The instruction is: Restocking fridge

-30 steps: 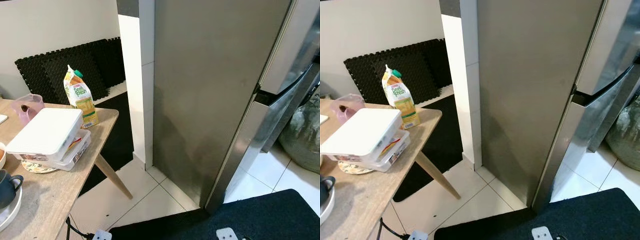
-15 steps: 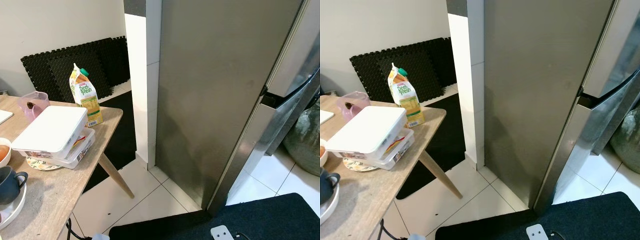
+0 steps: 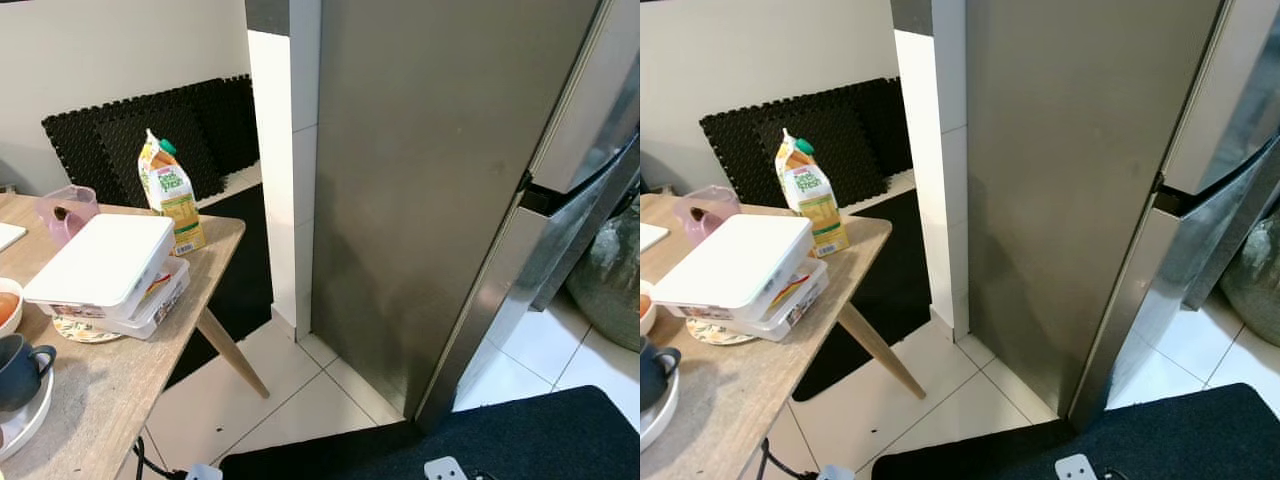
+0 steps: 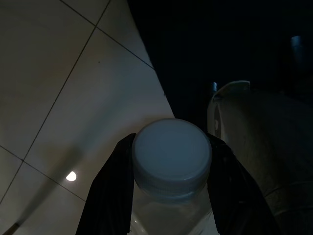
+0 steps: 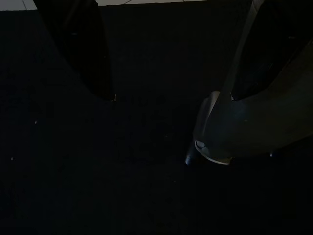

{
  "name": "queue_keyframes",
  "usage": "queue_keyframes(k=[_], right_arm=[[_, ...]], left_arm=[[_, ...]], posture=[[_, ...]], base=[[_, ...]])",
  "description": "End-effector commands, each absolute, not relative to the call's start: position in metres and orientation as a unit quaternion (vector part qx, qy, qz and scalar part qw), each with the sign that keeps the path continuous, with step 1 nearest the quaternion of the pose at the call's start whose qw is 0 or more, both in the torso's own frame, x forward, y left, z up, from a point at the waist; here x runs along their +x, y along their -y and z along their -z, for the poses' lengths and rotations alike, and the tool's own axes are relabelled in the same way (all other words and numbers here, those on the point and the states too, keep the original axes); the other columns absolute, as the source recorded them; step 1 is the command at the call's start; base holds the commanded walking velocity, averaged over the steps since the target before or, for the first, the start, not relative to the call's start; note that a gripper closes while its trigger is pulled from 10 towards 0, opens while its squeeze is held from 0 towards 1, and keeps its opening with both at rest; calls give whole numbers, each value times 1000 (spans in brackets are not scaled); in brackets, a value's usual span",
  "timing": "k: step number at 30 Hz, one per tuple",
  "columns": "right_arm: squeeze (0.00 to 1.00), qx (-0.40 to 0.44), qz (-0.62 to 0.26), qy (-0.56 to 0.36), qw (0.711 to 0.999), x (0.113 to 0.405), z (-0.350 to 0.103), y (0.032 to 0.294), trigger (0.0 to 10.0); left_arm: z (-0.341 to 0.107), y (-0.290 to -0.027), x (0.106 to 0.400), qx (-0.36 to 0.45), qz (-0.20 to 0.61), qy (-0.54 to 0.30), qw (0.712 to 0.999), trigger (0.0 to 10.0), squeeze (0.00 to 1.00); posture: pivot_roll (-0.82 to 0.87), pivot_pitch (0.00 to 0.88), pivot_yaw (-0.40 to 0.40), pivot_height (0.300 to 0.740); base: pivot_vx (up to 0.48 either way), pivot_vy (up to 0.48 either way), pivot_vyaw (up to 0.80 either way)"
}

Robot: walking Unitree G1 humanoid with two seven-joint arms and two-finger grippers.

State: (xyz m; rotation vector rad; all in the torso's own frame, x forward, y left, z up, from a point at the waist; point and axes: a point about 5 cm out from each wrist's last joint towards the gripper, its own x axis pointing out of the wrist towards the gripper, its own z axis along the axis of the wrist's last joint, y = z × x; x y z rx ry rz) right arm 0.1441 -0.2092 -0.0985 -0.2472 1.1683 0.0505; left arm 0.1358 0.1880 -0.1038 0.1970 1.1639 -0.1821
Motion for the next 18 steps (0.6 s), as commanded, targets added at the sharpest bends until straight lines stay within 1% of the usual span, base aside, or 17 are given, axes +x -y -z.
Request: queue_keyframes(k=[1,4,11,18], right_arm=[[0,-104,-19,-557,824,139,101,207,10000],[0,-109,-22,-556,823,140,101,207,10000],[0,-111,-22,-557,823,139,101,207,10000],[0,-111,-21,-558,822,139,101,208,10000]], left_arm=[[103,-190,138,101,89,-545,828,10000,0],[103,-190,138,92,88,-547,827,10000,0],[102,-191,139,92,85,-548,827,10000,0],[102,-190,140,93,85,-548,827,10000,0]], posture=[[-28,3,9,740],[-27,4,8,740],[-34,2,8,740],[-39,2,7,740]], base=[[0,0,0],[0,0,0],[0,-453,0],[0,0,0]])
